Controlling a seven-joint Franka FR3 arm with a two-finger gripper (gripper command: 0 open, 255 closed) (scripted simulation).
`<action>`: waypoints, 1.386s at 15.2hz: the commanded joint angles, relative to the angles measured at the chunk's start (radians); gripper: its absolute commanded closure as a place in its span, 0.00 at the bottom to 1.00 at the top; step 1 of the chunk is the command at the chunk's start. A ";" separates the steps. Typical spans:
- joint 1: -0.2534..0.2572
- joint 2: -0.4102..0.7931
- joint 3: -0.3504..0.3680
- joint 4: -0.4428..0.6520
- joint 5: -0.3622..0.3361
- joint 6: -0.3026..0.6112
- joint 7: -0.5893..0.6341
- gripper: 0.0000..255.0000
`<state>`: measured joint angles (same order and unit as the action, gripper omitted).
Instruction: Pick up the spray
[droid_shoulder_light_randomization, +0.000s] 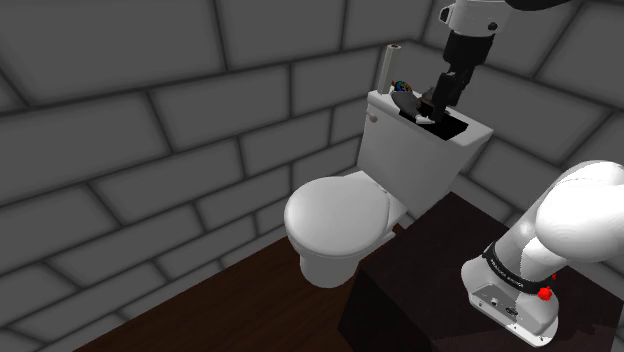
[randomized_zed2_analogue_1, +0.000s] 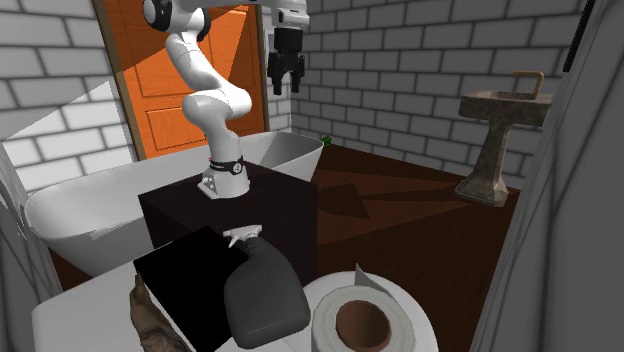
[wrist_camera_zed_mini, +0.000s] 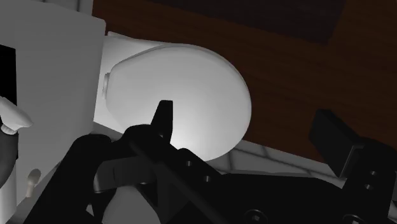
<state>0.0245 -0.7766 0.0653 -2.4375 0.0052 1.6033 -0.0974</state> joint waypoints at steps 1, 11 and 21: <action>0.000 0.000 0.000 0.000 0.000 0.000 0.000 0.00; -0.101 0.266 -0.130 0.050 -0.046 0.247 -0.039 0.00; -0.172 0.574 -0.256 0.200 -0.012 0.431 -0.097 0.00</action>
<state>-0.1421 -0.2318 -0.1803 -2.2485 -0.0141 2.0127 -0.1905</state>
